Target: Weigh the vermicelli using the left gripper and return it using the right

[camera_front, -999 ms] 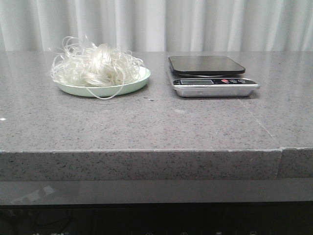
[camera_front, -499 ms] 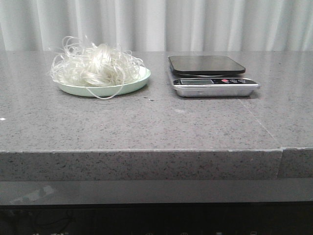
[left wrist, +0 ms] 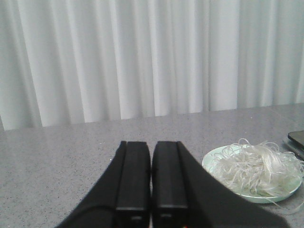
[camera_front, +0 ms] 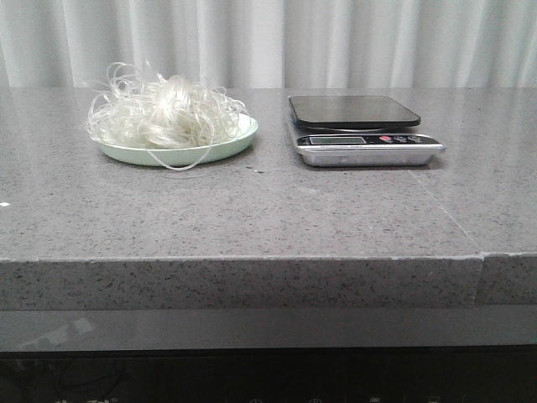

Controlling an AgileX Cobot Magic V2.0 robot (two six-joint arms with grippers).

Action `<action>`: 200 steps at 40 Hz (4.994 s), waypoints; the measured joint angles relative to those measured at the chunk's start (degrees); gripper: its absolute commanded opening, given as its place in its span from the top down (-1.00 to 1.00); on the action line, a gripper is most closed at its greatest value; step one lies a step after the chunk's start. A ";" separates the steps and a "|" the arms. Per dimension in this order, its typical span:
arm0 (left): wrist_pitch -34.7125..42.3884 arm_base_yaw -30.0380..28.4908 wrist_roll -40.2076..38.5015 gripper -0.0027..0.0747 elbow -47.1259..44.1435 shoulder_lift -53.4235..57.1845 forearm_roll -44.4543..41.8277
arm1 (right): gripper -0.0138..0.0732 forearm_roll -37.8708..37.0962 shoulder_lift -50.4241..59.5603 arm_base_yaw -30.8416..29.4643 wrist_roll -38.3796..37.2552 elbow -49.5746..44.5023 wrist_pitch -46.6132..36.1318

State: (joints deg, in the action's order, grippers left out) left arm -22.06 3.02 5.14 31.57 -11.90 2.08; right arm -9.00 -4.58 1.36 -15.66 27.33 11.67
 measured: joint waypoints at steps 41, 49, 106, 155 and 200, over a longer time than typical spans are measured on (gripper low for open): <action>-9.11 0.00 0.00 0.53 9.77 -20.40 0.01 | 0.33 10.19 -39.79 0.93 9.62 17.54 32.90; -13.04 0.00 0.00 0.12 9.77 -20.40 0.01 | 0.22 10.28 -39.98 0.93 10.21 17.54 32.90; -4.78 23.09 3.00 -0.53 31.16 -67.35 5.08 | -0.58 10.32 -39.98 0.93 10.45 17.54 33.25; -5.01 23.33 3.31 0.53 45.90 -87.51 4.31 | -0.58 10.41 -39.98 0.93 10.57 17.54 33.57; -7.93 34.34 3.31 0.23 84.52 -109.46 5.04 | -0.58 10.41 -39.98 0.93 10.57 17.54 33.70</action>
State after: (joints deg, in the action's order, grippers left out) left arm -29.99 37.37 8.46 116.09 -121.35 7.13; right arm 1.41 -44.56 2.29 -5.09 44.87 45.37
